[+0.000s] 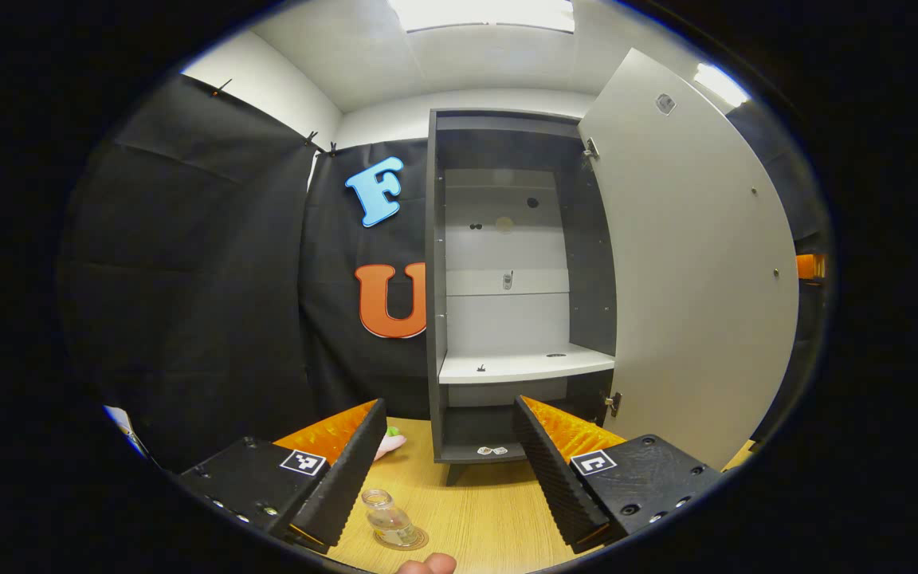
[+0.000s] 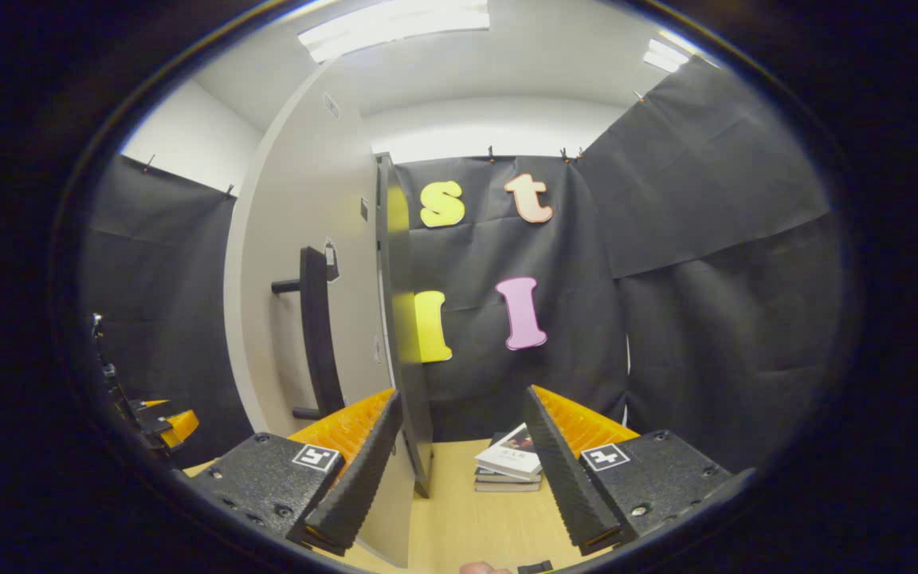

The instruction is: Open the cabinet door with the right hand, grasp the bottle in the cabinet with the left hand and place it on the coaster, then close the cabinet door with the right hand.

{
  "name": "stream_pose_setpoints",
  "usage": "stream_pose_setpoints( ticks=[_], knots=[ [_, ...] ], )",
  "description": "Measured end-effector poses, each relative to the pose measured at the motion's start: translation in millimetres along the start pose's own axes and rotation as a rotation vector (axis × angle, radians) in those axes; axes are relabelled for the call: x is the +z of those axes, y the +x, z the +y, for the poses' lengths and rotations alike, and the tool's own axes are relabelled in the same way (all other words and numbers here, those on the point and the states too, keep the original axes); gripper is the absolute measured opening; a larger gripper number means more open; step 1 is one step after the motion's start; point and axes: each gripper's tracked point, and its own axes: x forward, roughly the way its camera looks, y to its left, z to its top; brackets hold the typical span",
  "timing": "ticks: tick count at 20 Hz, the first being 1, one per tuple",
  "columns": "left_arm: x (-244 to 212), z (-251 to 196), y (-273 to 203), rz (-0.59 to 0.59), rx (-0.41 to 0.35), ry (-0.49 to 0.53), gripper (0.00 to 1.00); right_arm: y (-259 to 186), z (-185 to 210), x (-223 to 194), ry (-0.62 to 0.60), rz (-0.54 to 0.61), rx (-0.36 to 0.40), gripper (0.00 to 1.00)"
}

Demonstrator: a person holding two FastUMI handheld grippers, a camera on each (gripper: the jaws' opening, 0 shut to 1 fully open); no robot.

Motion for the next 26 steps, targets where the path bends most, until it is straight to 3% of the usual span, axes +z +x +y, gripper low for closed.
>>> stream_pose_setpoints(
  ticks=[8, 16, 17, 19, 23, 26],
  knots=[
    [3.1, -7.5, -8.3, -0.014, -0.012, 0.015, 0.95, 14.0, 31.3, 12.3, -0.050, -0.011, 0.100, 0.93],
    [-0.6, 2.3, -12.3, -0.013, -0.003, -0.001, 0.95, 14.1, 57.7, 12.9, -0.066, 0.005, 0.150, 0.92],
    [-0.3, 3.5, -13.0, -0.013, -0.001, -0.002, 0.95, 13.5, 65.0, 12.7, -0.065, 0.003, 0.163, 0.87],
    [-0.5, 5.0, -14.4, -0.015, -0.005, -0.003, 0.95, 13.4, 79.4, 10.6, -0.060, 0.004, 0.193, 0.92],
    [-3.1, 11.1, -17.2, -0.018, -0.007, 0.003, 0.95, 16.4, 106.9, 7.0, -0.058, 0.018, 0.253, 0.88],
    [-6.2, 14.6, -18.6, -0.012, -0.015, -0.003, 0.95, 18.3, 125.3, 6.0, -0.053, 0.016, 0.277, 0.92]
  ],
)
